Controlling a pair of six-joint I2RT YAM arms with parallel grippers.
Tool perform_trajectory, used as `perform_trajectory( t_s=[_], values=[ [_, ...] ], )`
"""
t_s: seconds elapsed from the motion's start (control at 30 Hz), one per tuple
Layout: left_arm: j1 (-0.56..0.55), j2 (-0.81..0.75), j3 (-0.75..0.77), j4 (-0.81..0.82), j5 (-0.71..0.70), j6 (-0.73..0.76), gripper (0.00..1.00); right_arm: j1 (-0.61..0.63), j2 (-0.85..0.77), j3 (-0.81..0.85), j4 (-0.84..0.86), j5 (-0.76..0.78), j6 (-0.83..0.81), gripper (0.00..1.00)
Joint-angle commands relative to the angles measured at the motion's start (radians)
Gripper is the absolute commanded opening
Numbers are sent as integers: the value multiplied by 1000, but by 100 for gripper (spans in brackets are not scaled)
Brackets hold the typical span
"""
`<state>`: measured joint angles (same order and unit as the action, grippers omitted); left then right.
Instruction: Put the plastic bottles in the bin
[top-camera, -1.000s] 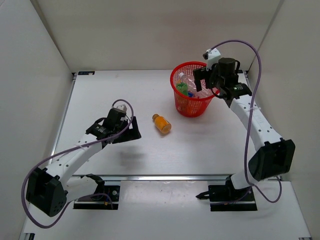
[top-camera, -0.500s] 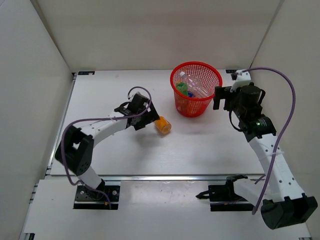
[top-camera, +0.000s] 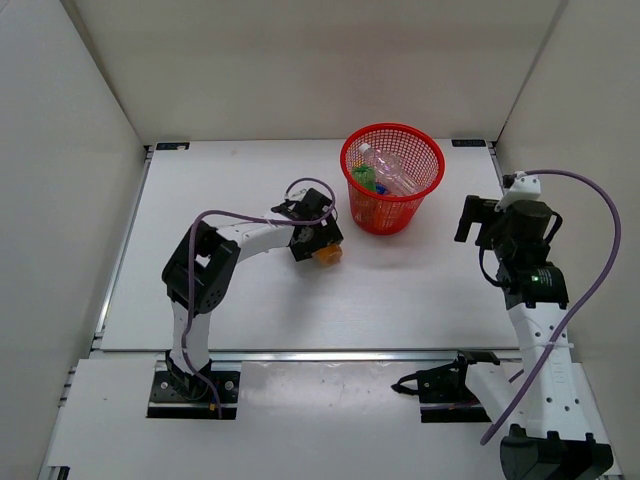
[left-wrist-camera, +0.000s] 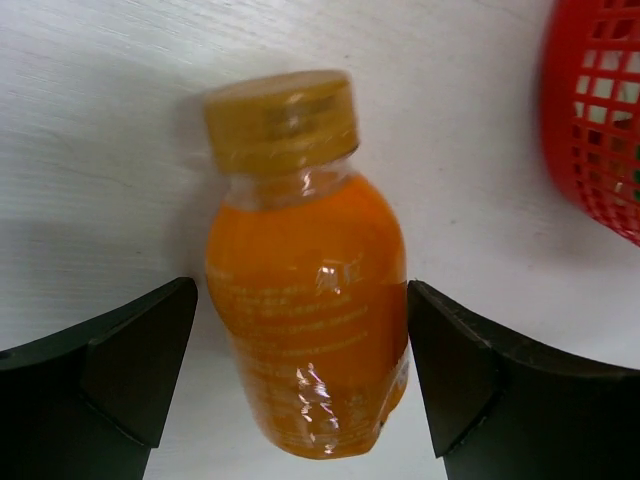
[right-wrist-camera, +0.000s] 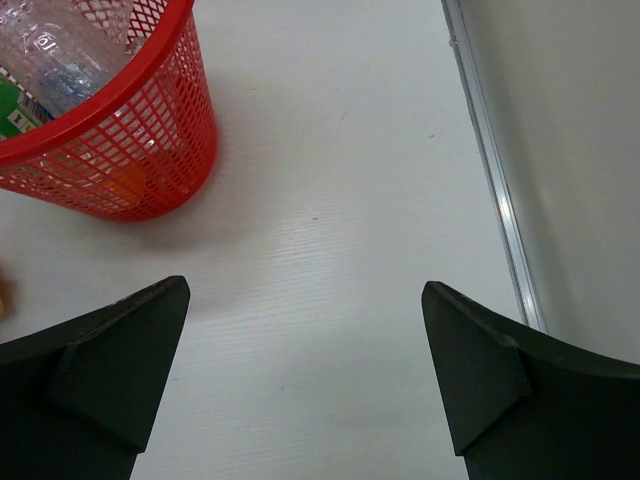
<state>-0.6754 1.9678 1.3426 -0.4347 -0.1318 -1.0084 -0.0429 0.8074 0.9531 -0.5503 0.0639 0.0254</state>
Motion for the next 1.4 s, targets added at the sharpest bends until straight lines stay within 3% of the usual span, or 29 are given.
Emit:
perform_trajectory(
  t_s=[0.0, 0.03, 0.2, 0.4, 0.5, 0.63, 0.73, 0.83, 0.93, 1.0, 1.07, 1.17, 1.27, 1.33, 1.37],
  values=[
    [-10, -34, -5, -4, -34, -12, 95, -5, -36, -22, 1, 22, -4, 99],
    [-15, -29, 6, -7, -31, -12, 92, -3, -40, -31, 1, 20, 1, 99],
    [-16, -47, 12, -24, -32, 39, 50, 5, -54, -48, -7, 27, 16, 100],
    [30, -200, 142, -53, -87, 192, 41, -9, -94, -66, -23, 59, 19, 99],
    [34, -251, 271, -3, -74, 289, 43, -25, -115, -88, -33, 27, 25, 99],
    [1, -238, 383, 235, 26, 393, 44, -15, -145, -117, -14, 25, 47, 99],
    [-36, -82, 655, 260, 84, 418, 49, -15, -160, -129, 4, 27, 62, 99],
    [-33, 123, 897, 283, 194, 341, 50, -14, -163, -128, 23, 22, 77, 99],
    [-50, 331, 1166, 264, 198, 292, 53, -20, -152, -122, 41, 7, 71, 99],
    [-56, 434, 1252, 301, 230, 269, 57, -25, -146, -120, 38, 2, 64, 99],
    [-65, 442, 1238, 336, 221, 266, 58, -26, -136, -103, 36, 19, 53, 99],
    [-92, 388, 1097, 421, 164, 295, 58, -31, -136, -100, 29, 4, 54, 99],
    [-113, 397, 1141, 380, 135, 352, 60, -28, -142, -119, 32, -7, 74, 99],
    [-104, 404, 1159, 361, 139, 349, 74, -26, -146, -125, 29, -12, 82, 99],
    [-101, 402, 1150, 360, 149, 335, 92, -25, -143, -126, 24, -19, 84, 99]
  ],
)
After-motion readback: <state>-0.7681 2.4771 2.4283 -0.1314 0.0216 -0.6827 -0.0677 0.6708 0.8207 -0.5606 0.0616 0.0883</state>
